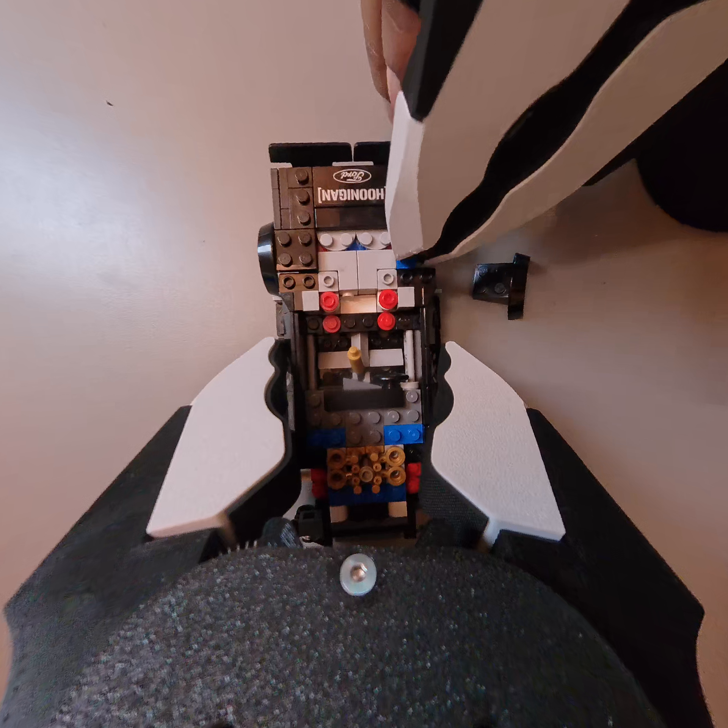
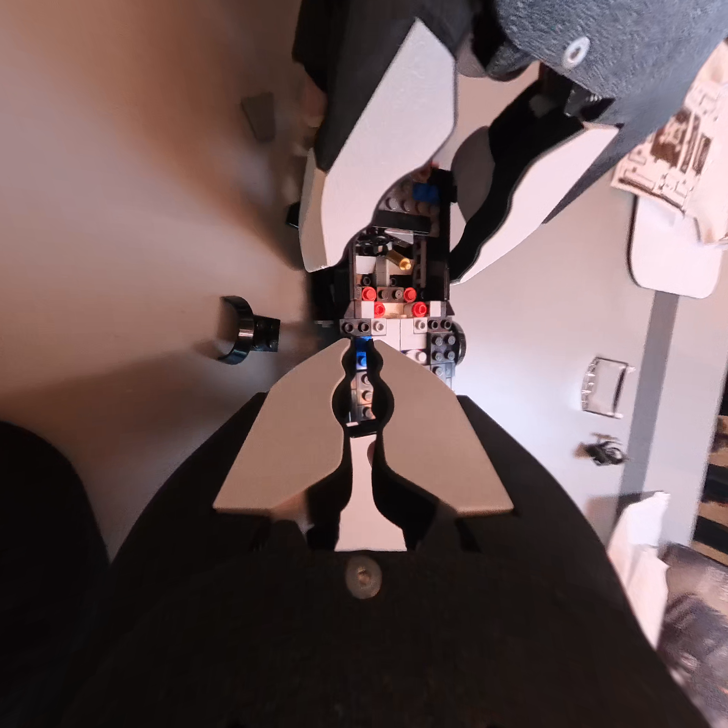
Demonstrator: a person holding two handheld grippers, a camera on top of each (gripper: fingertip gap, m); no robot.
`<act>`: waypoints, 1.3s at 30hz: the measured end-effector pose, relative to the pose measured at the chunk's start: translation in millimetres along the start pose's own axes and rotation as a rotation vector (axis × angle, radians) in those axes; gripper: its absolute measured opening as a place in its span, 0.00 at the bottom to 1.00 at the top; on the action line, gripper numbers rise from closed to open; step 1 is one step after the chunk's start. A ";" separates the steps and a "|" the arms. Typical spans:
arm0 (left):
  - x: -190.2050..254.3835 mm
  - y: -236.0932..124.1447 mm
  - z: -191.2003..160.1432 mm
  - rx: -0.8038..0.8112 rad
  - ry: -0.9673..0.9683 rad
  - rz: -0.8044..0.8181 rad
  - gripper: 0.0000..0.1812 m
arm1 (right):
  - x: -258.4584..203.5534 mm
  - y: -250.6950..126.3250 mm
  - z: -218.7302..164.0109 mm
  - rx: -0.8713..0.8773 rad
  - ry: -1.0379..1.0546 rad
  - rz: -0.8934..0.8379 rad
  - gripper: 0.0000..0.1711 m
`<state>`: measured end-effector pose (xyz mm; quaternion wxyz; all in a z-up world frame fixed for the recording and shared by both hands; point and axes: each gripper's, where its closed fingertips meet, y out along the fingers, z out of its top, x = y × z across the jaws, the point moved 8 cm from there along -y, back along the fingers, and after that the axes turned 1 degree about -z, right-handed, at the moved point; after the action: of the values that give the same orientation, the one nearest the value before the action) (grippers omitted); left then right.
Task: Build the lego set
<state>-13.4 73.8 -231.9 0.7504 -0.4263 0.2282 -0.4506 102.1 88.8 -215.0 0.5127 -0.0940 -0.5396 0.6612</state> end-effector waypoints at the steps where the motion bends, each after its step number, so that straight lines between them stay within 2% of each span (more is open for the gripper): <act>1: 0.2 0.0 0.0 0.000 0.002 -0.002 0.40 | 1.7 -0.2 -0.7 0.009 0.033 0.024 0.02; 5: 0.2 0.0 -0.4 -0.002 0.005 -0.002 0.41 | 7.9 -0.1 -3.0 0.031 0.120 0.090 0.02; 14: 4.1 1.0 -0.4 -0.003 0.030 -0.001 0.41 | 15.1 -10.0 -4.0 0.100 0.183 0.073 0.00; 19: 4.2 0.9 -0.4 -0.013 0.046 -0.005 0.42 | 4.0 -9.0 -7.7 0.039 0.110 0.067 0.07; 22: 5.0 1.6 0.5 -0.002 0.031 -0.025 0.46 | 4.0 -6.0 -7.6 0.028 0.098 0.049 0.06; 28: 3.9 7.2 7.4 0.003 0.029 -0.012 0.47 | 3.5 -2.1 -4.2 0.004 0.046 0.033 0.04; 36: 2.5 9.4 9.0 -0.002 0.039 0.027 0.44 | -2.0 0.0 -0.7 0.011 0.002 -0.014 0.04; 39: 2.2 9.9 9.4 -0.005 0.043 0.036 0.44 | -5.0 0.3 2.2 -0.013 -0.076 -0.048 0.05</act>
<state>-0.7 78.3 -235.2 0.7521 -0.4142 0.2530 -0.4457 102.8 83.6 -216.6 0.5067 -0.0592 -0.5650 0.6484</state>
